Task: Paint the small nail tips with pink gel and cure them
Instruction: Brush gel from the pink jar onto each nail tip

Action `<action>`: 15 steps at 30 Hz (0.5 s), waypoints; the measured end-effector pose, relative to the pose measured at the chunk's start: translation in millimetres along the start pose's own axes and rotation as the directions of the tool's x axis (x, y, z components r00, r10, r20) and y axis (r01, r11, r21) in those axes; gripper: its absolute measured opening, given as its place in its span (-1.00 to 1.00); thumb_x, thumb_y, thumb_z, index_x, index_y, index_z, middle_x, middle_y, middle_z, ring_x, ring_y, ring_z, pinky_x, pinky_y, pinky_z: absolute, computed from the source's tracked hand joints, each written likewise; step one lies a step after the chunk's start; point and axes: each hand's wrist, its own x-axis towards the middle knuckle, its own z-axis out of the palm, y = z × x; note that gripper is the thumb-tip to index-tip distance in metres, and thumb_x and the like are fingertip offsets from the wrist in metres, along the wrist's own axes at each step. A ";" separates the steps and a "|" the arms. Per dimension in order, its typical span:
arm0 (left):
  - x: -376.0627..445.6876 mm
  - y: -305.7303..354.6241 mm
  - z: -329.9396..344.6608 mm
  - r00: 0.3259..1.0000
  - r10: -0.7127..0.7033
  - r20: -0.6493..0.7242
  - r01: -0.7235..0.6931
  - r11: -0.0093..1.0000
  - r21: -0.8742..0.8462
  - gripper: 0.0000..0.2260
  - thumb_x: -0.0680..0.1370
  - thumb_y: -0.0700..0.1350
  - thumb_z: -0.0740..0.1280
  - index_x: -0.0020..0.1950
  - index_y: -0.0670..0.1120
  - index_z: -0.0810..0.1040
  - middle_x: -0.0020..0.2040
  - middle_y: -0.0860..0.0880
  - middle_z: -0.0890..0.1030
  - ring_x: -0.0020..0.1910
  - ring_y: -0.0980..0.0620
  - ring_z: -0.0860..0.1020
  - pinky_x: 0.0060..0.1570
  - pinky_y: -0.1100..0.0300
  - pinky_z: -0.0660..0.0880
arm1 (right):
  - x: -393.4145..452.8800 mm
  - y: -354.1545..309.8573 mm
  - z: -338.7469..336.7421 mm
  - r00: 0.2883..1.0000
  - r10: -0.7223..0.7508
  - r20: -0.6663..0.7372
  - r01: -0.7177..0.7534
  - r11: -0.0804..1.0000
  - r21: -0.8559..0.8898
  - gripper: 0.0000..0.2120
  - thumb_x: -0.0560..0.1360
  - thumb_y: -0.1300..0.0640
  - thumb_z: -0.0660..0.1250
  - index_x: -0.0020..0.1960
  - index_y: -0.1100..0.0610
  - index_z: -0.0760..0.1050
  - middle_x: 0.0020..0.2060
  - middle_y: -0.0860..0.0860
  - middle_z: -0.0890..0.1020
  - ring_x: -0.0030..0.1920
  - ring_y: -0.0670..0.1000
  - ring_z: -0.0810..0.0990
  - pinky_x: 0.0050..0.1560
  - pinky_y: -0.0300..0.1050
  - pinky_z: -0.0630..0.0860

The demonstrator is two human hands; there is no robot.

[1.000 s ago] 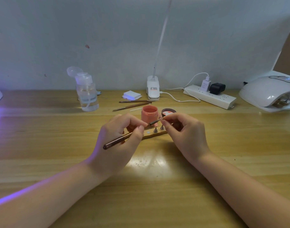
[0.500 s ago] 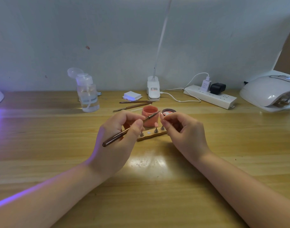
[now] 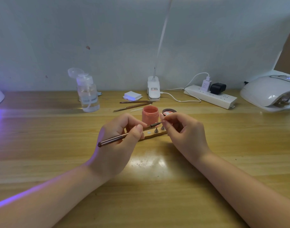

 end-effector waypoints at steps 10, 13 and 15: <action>-1.0 0.3 -2.0 1.000 0.023 0.005 -0.023 0.988 0.154 -0.91 0.47 0.00 0.31 -0.13 0.07 0.61 -0.25 0.07 0.63 -0.21 0.17 0.52 -0.18 0.41 0.36 | -0.3 -0.2 -0.7 0.997 -0.060 -0.041 0.057 0.996 -0.067 -0.94 0.44 0.24 0.47 -0.08 0.18 0.65 -0.27 -0.01 0.66 -0.28 -0.04 0.58 -0.19 -0.14 0.51; -1.1 2.3 -2.6 0.999 0.051 -0.015 -0.049 0.989 0.137 -0.86 0.47 -0.01 0.27 -0.13 0.00 0.60 -0.27 0.07 0.62 -0.23 0.15 0.53 -0.19 0.41 0.37 | -0.2 0.4 -1.4 0.998 -0.059 -0.038 0.056 0.996 -0.072 -0.93 0.44 0.24 0.46 -0.07 0.18 0.65 -0.26 0.00 0.67 -0.28 -0.04 0.59 -0.18 -0.10 0.53; 0.8 4.5 -0.8 0.998 0.059 -0.017 -0.056 0.991 0.119 -0.93 0.53 -0.11 0.31 -0.09 0.01 0.59 -0.22 0.24 0.64 -0.23 0.25 0.54 -0.21 0.49 0.37 | -0.1 0.5 -1.7 0.998 -0.058 -0.029 0.056 0.996 -0.068 -0.93 0.44 0.24 0.46 -0.07 0.19 0.65 -0.27 0.01 0.67 -0.28 -0.02 0.59 -0.18 -0.05 0.54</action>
